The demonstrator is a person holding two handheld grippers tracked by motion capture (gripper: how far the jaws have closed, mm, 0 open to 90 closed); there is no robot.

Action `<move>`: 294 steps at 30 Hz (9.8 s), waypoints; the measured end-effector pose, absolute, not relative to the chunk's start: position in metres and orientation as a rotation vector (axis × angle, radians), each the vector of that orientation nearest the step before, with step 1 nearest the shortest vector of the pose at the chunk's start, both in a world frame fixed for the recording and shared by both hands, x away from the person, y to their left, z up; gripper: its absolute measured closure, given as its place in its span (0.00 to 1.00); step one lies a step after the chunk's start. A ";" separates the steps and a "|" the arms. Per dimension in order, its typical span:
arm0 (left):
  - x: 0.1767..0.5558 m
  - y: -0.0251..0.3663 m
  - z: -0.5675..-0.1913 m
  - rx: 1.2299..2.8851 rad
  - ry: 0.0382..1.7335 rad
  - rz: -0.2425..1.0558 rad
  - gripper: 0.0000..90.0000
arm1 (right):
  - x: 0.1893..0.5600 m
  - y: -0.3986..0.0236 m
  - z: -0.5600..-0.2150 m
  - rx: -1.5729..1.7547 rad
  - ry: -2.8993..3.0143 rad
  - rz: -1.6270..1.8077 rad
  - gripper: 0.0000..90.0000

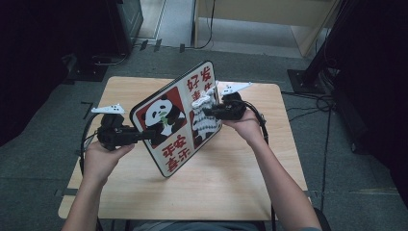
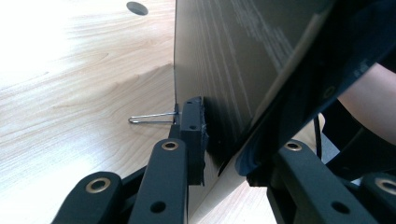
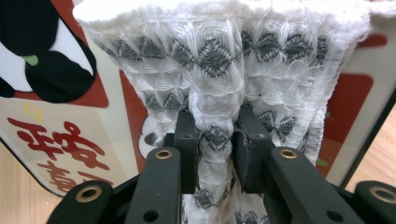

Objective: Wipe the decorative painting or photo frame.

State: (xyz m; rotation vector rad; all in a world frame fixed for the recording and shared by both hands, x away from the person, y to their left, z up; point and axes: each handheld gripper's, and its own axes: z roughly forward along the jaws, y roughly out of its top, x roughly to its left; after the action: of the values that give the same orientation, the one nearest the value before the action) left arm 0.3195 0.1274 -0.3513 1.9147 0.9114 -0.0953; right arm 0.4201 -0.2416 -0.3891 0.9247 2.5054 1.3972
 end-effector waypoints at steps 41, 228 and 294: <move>0.320 0.124 -0.352 1.922 0.890 -0.113 0.81 | 0.416 -0.250 -0.450 1.060 2.613 1.249 0.84; 0.320 0.130 -0.352 1.917 0.907 -0.085 0.84 | 0.396 -0.205 -0.381 0.848 2.632 1.330 0.84; 0.320 0.129 -0.353 1.914 0.902 -0.098 0.82 | 0.381 -0.220 -0.447 0.951 2.720 1.276 0.85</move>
State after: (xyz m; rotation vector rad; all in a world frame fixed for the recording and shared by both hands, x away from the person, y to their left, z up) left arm 0.3198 0.1294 -0.3526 1.9139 0.9018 -0.0977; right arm 0.3815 -0.2202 -0.4474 0.9511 2.7198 1.2758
